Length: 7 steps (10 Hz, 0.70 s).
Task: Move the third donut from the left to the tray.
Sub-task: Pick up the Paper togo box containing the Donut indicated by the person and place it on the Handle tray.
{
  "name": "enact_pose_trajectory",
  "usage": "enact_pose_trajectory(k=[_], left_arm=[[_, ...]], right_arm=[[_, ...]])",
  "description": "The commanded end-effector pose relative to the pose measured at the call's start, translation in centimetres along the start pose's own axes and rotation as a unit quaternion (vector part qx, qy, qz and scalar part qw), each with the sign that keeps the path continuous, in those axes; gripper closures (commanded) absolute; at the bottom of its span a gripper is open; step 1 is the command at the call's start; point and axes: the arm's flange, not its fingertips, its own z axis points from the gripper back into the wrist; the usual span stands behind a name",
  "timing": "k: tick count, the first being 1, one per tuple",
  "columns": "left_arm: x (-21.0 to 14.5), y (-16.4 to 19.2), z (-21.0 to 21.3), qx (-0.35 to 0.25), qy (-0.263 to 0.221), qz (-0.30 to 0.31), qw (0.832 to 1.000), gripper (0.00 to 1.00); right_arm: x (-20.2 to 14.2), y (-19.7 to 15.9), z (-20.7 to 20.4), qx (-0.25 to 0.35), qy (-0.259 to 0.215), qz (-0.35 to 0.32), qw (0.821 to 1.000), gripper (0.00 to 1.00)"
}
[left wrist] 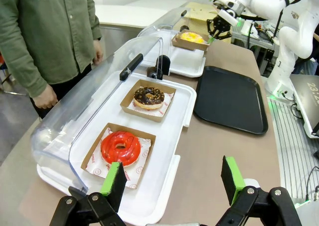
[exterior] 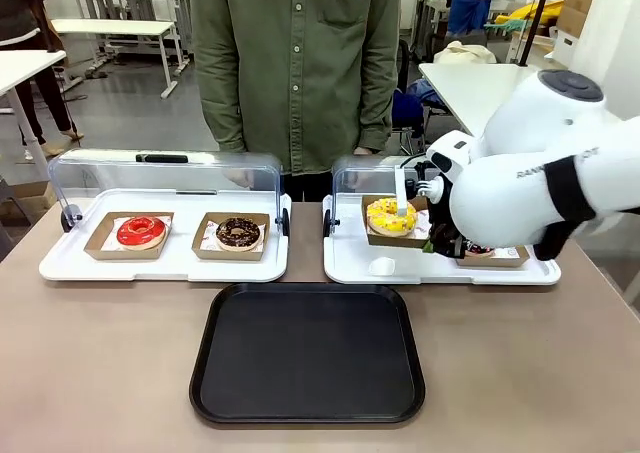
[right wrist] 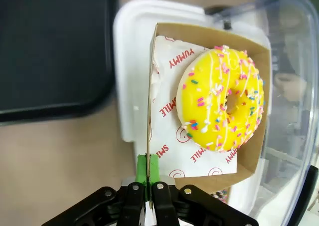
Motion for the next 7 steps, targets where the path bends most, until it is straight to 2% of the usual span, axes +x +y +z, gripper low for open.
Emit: enact_pose_trajectory(k=[1, 4, 7], left_arm=[[0.1, -0.1, -0.1, -0.002, 0.002, 0.001, 1.0, 0.0], [0.1, -0.1, -0.1, -0.002, 0.002, 0.001, 1.0, 0.0], [0.1, -0.1, -0.1, -0.002, 0.002, 0.001, 1.0, 0.0]], right_arm=[[1.5, 3.4, 2.3, 0.0, -0.006, -0.032, 0.999, 0.98], [4.0, 8.0, 3.1, -0.008, 0.001, -0.027, 1.0, 0.98], [6.9, 12.1, 1.4, 0.036, -0.005, 0.002, 0.999, 0.98]])
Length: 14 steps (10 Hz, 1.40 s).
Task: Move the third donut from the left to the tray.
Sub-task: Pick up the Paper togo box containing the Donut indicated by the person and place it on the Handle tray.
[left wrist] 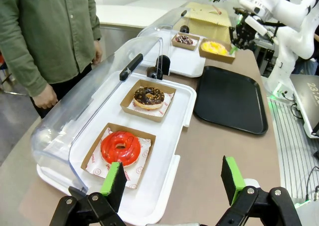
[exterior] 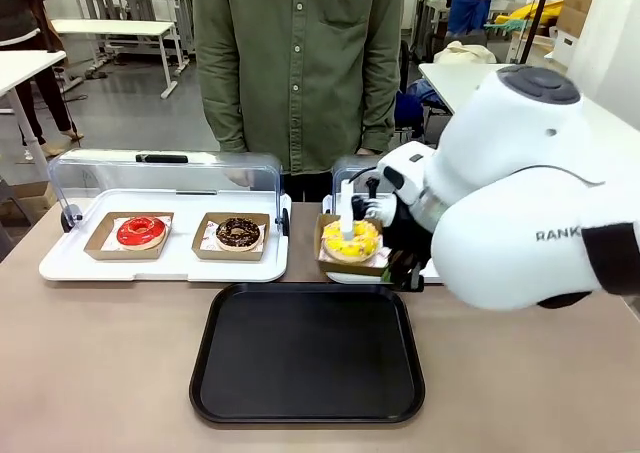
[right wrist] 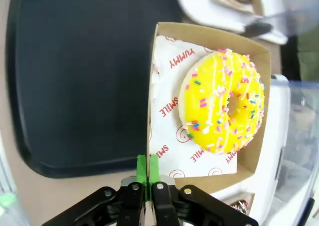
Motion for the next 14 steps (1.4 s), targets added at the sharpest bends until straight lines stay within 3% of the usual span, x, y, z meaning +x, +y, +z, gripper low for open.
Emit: enact_pose_trajectory(k=[1, 9, 14], left_arm=[[0.1, -0.1, -0.1, -0.002, 0.002, 0.001, 1.0, 0.0], [0.1, -0.1, -0.1, -0.002, 0.002, 0.001, 1.0, 0.0], [0.1, -0.1, -0.1, -0.002, 0.002, 0.001, 1.0, 0.0]], right_arm=[[-1.1, 5.2, -2.4, 0.022, -0.004, 0.002, 1.0, 0.98], [0.3, 10.8, -7.5, 0.033, 0.003, 0.004, 0.999, 0.98], [0.0, 10.9, -8.4, 0.05, 0.016, 0.007, 0.999, 0.98]])
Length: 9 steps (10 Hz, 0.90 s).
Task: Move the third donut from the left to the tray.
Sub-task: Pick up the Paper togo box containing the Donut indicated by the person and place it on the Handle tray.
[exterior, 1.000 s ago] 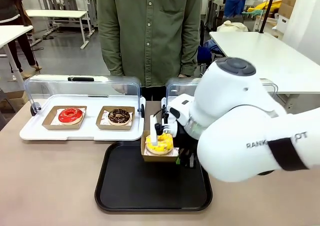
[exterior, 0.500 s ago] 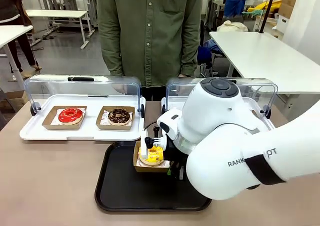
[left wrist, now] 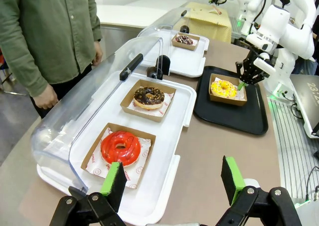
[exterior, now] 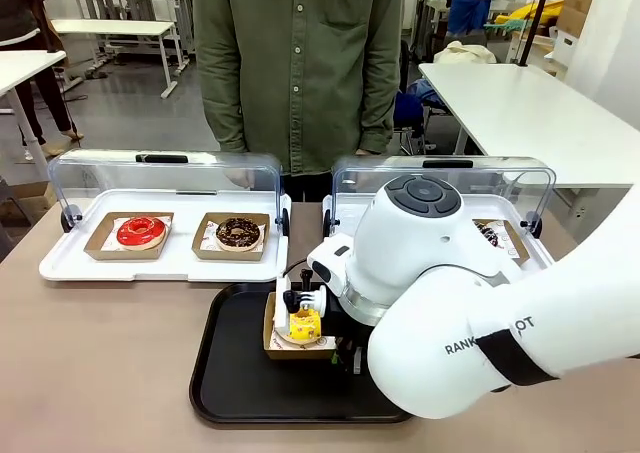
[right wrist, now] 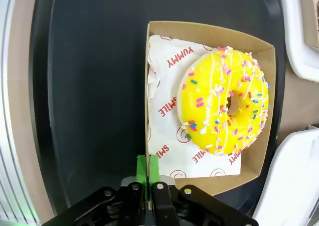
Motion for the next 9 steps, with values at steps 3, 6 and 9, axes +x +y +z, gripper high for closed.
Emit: enact_pose_trajectory(k=[3, 6, 9], left_arm=[[0.1, -0.1, -0.1, -0.003, 0.002, 0.001, 1.0, 0.0], [0.1, -0.1, -0.1, -0.003, 0.002, 0.001, 1.0, 0.0], [0.1, -0.1, -0.1, -0.003, 0.002, 0.001, 1.0, 0.0]], right_arm=[[-4.9, 3.8, 0.3, 0.007, 0.005, -0.001, 1.0, 0.98], [-4.9, 3.7, 0.4, 0.021, 0.0, 0.013, 1.0, 0.41], [-5.0, 3.8, 2.1, 0.0, -0.009, 0.013, 1.0, 0.0]])
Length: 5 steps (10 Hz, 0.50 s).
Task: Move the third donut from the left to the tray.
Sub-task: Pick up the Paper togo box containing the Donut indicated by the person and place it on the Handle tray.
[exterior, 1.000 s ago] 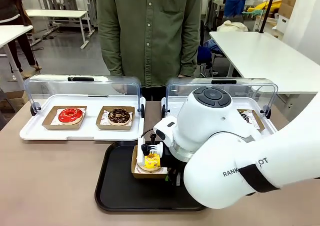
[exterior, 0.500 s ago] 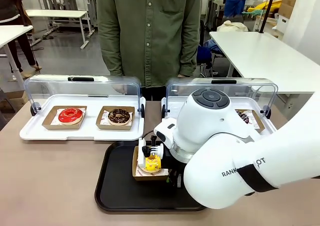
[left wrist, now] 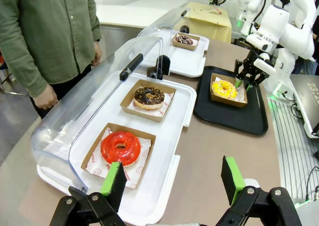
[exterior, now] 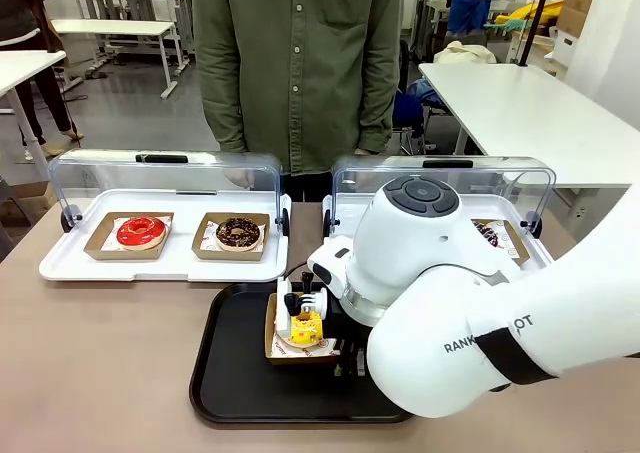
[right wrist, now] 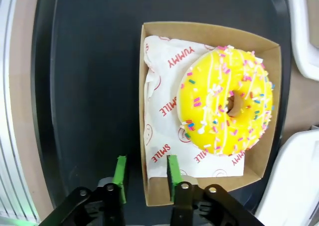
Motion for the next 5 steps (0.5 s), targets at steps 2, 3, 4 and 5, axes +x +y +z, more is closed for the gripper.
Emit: enact_pose_trajectory(k=[2, 3, 4, 5], left_arm=[[0.1, -0.1, -0.1, -0.003, 0.002, 0.001, 1.0, 0.0], [0.1, -0.1, -0.1, -0.003, 0.002, 0.001, 1.0, 0.0], [0.1, -0.1, -0.1, -0.003, 0.002, 0.001, 1.0, 0.0], [0.1, -0.1, -0.1, -0.003, 0.002, 0.001, 1.0, 0.0]], right_arm=[[-5.1, 3.8, 3.9, -0.015, -0.018, 0.006, 1.0, 0.09], [-5.2, 3.6, 4.7, -0.02, -0.015, 0.004, 1.0, 0.0], [-5.1, 3.6, 5.3, -0.024, -0.01, 0.007, 1.0, 0.0], [-5.1, 3.4, 5.5, -0.017, -0.009, 0.009, 1.0, 0.0]])
